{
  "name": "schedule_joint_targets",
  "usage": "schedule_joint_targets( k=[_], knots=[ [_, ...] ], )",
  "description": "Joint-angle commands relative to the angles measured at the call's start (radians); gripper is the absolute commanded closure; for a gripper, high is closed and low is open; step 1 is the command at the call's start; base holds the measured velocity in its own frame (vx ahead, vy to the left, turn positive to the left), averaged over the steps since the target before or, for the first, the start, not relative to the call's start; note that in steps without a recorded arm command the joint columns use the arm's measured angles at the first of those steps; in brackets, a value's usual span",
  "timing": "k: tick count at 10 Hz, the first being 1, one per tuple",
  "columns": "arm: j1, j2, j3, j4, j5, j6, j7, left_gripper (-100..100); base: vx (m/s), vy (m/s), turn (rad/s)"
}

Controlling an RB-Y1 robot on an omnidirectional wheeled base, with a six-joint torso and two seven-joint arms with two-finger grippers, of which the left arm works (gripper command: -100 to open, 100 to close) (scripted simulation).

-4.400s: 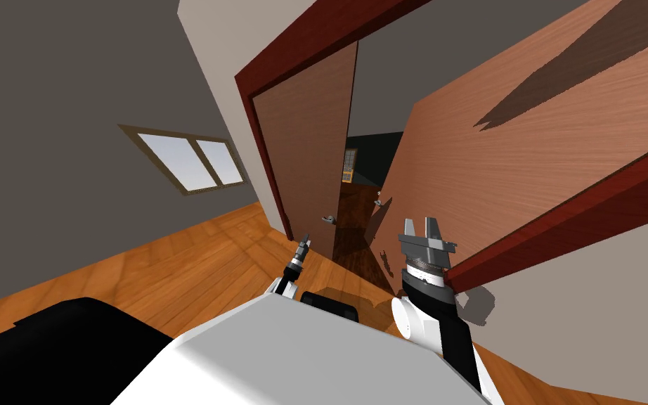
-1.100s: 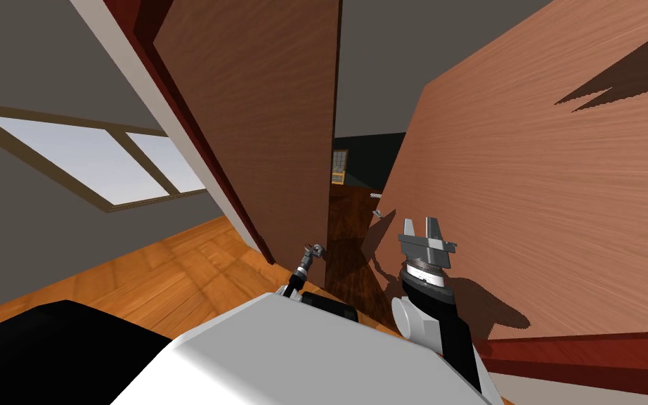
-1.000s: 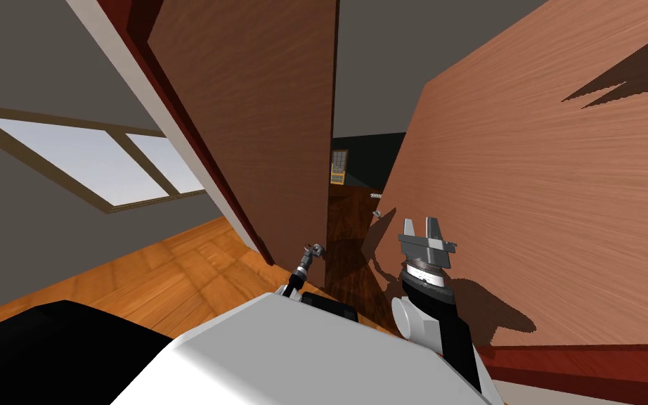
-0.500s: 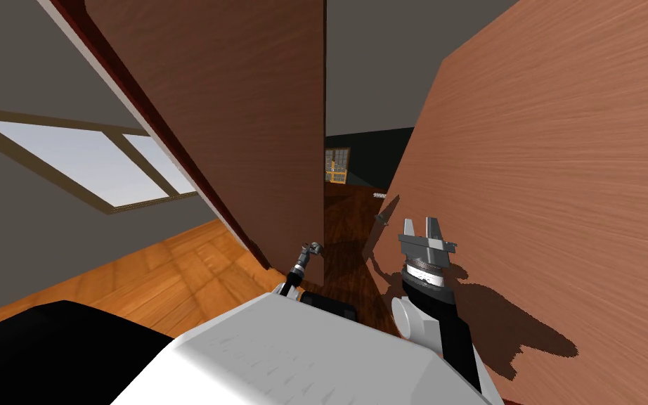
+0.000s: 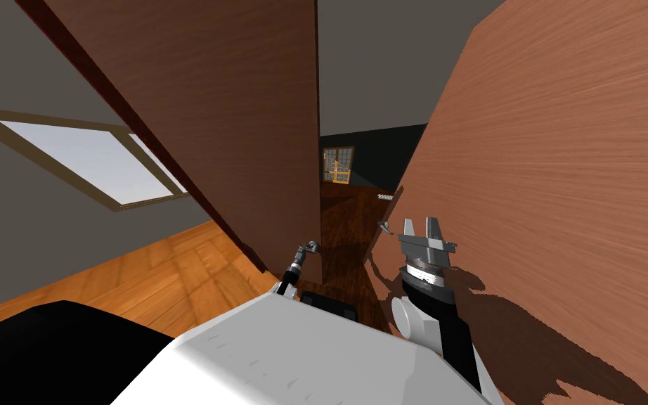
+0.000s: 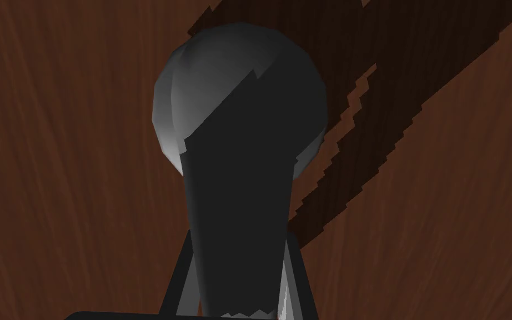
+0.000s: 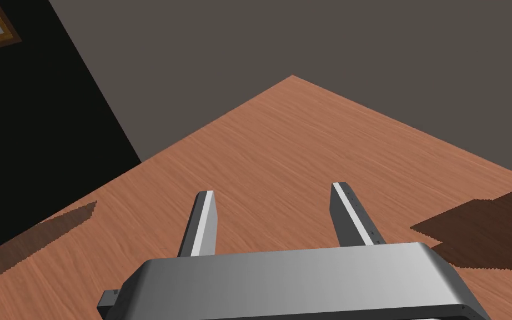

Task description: Push the door open

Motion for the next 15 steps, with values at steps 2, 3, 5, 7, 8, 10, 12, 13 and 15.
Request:
schedule_joint_targets(
  k=[2,3,5,7,8,10,12,13,15],
  knots=[
    [-0.013,-0.002,0.046,0.010,0.018,-0.009,-0.018,100,0.156,-0.090,0.097],
    [-0.015,-0.008,0.059,0.012,0.024,-0.009,-0.023,100,0.177,-0.112,0.095],
    [-0.020,-0.021,0.085,0.016,0.036,-0.009,-0.034,100,0.194,-0.109,0.127],
    [-0.024,-0.038,0.107,0.019,0.046,-0.009,-0.043,100,0.191,-0.105,0.085],
    [-0.026,-0.047,0.117,0.021,0.050,-0.009,-0.047,100,0.185,-0.092,0.079],
    [-0.029,-0.064,0.133,0.023,0.057,-0.009,-0.054,100,0.175,-0.078,0.074],
    [-0.031,-0.082,0.147,0.025,0.063,-0.009,-0.059,100,0.178,-0.067,0.071],
    [-0.025,-0.069,0.152,0.026,0.064,-0.008,-0.058,100,0.075,-0.009,0.035],
    [-0.026,-0.039,0.175,0.024,0.076,-0.010,-0.065,100,0.156,0.008,0.026]
  ],
)
